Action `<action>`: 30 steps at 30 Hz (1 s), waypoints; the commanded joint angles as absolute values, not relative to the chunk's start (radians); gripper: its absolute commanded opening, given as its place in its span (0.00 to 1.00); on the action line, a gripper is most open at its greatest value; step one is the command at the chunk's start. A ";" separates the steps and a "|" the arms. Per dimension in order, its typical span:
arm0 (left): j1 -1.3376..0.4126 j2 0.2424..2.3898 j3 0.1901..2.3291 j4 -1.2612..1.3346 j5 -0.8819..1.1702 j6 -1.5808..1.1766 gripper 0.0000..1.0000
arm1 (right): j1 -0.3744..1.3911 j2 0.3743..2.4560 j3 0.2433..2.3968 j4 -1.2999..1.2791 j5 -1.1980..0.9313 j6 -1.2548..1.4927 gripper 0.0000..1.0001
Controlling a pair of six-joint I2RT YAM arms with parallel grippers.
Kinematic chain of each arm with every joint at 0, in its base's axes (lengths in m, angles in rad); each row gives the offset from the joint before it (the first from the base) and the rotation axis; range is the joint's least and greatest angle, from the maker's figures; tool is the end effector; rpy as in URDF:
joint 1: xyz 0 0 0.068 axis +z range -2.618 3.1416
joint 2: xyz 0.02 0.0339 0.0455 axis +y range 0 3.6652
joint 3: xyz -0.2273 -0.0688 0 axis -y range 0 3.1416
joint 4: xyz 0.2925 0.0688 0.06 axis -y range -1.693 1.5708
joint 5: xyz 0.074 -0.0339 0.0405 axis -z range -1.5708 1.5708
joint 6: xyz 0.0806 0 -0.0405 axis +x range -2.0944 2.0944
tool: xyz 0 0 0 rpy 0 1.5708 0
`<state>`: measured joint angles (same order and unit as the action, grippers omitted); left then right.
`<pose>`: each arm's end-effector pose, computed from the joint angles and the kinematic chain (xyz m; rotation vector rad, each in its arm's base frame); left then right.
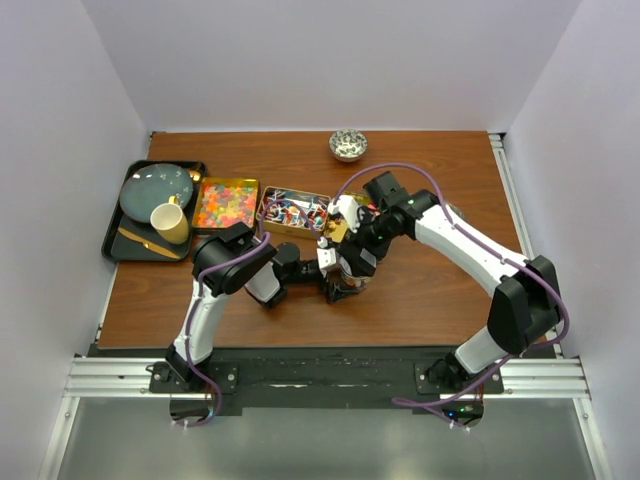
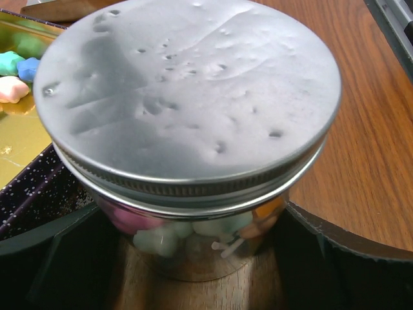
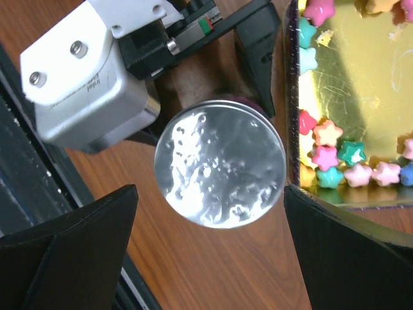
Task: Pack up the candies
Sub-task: Screw the bottle lid onto the packing bottle.
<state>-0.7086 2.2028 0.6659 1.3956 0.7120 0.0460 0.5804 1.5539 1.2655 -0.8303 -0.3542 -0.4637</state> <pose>0.2374 -0.2729 -0.0124 1.1467 1.3909 -1.0875 0.3016 0.2312 0.1805 -1.4251 2.2570 0.5123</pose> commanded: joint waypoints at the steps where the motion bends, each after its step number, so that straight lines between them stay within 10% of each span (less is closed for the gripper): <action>1: -0.699 2.250 0.660 1.224 0.681 0.041 0.00 | 0.548 1.562 1.365 -0.948 -0.463 -0.613 0.99; 15: -0.701 2.247 0.661 1.221 0.680 0.046 0.00 | 0.601 1.634 1.442 -1.154 -0.485 -1.365 0.99; 30: -0.701 2.252 0.664 1.215 0.687 0.044 0.00 | 0.632 1.694 1.393 -1.085 -0.423 -1.396 0.99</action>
<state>-0.7086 2.2028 0.6704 1.3899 0.7124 0.0463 0.6285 1.6974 1.4128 -1.1172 -0.4458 -1.3670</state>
